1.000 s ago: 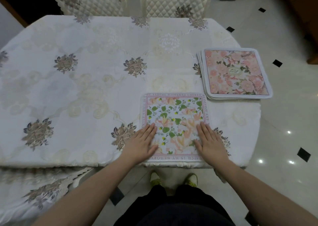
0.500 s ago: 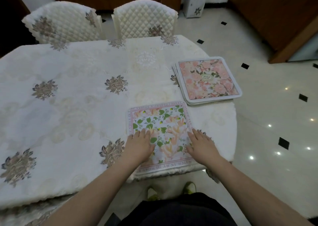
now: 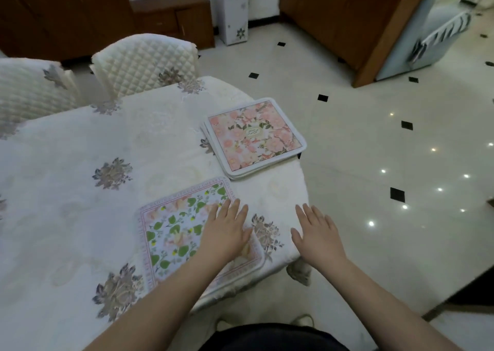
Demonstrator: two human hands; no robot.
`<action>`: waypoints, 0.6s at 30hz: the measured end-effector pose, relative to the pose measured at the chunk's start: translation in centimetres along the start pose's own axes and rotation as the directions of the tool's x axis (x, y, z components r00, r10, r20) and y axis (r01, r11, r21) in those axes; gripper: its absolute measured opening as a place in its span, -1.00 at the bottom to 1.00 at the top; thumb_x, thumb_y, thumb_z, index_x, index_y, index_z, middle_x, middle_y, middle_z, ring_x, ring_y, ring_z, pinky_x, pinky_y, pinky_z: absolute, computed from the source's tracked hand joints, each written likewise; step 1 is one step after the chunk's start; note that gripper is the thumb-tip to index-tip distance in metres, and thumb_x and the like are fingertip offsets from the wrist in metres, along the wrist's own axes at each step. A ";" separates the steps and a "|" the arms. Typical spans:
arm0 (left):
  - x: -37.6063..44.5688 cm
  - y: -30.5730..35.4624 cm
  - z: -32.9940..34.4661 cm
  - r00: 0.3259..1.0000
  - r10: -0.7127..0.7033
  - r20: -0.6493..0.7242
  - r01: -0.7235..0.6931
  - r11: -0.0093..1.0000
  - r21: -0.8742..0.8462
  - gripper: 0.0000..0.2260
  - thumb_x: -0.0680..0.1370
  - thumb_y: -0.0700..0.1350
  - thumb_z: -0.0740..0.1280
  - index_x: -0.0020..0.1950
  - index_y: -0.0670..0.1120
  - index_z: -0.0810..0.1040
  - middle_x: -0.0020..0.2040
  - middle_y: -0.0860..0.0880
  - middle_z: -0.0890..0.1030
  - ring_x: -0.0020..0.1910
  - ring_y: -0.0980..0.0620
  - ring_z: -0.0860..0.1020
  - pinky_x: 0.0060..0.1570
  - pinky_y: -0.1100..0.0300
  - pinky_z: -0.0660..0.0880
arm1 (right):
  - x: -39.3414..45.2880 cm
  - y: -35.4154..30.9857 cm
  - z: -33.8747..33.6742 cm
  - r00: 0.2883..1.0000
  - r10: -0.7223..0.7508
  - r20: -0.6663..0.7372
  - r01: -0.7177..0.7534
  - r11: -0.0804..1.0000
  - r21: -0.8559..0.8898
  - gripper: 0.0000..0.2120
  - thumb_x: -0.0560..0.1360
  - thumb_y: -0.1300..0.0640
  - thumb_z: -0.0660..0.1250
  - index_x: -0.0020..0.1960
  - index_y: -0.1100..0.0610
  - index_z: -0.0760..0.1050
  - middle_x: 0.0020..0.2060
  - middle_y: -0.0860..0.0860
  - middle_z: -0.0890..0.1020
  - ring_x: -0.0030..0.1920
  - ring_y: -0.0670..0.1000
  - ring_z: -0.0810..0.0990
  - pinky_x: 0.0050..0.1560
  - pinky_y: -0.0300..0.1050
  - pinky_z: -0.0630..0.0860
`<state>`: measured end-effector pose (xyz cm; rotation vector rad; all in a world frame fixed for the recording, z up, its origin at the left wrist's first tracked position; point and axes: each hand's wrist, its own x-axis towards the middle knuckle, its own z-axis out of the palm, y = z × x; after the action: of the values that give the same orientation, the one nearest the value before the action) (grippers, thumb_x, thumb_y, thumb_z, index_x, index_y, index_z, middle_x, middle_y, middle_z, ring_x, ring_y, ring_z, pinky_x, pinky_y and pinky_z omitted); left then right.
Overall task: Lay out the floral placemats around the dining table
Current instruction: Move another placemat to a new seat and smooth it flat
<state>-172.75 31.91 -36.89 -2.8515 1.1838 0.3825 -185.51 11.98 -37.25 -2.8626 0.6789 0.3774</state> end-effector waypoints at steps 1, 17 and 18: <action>0.8 1.0 -0.4 1.000 0.011 0.001 -0.011 1.000 -0.007 -0.44 0.68 0.19 -0.04 0.63 -0.01 -0.01 0.64 -0.06 0.01 0.61 -0.08 -0.04 0.53 -0.09 -0.11 | -0.1 1.2 -0.2 1.000 0.012 -0.006 -0.012 1.000 0.023 -0.41 0.66 -0.12 -0.04 0.62 0.03 -0.11 0.61 -0.01 -0.01 0.59 0.02 -0.07 0.54 0.04 -0.10; 10.5 19.3 -3.3 0.980 0.197 -0.039 -0.196 0.980 0.021 -0.43 0.67 0.20 -0.02 0.63 0.02 -0.01 0.64 -0.01 0.00 0.61 -0.01 -0.04 0.53 0.00 -0.06 | -0.9 18.7 -1.8 0.970 0.236 -0.056 -0.217 0.948 0.231 -0.38 0.65 -0.11 -0.03 0.61 0.08 -0.15 0.61 -0.01 -0.02 0.59 -0.01 -0.08 0.55 0.02 -0.12; 10.7 20.1 -3.4 0.978 0.206 -0.044 -0.205 0.979 0.021 -0.43 0.67 0.20 -0.02 0.63 0.03 -0.02 0.64 0.00 -0.01 0.61 0.00 -0.06 0.53 0.01 -0.07 | -0.9 19.5 -1.9 0.968 0.241 -0.066 -0.220 0.947 0.235 -0.38 0.65 -0.11 -0.03 0.61 0.07 -0.15 0.61 -0.01 -0.02 0.59 -0.01 -0.08 0.54 0.02 -0.12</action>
<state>-178.78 9.81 -34.83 -2.7457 1.4890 0.3125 -194.89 -5.19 -37.36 -2.6046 1.0104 0.1816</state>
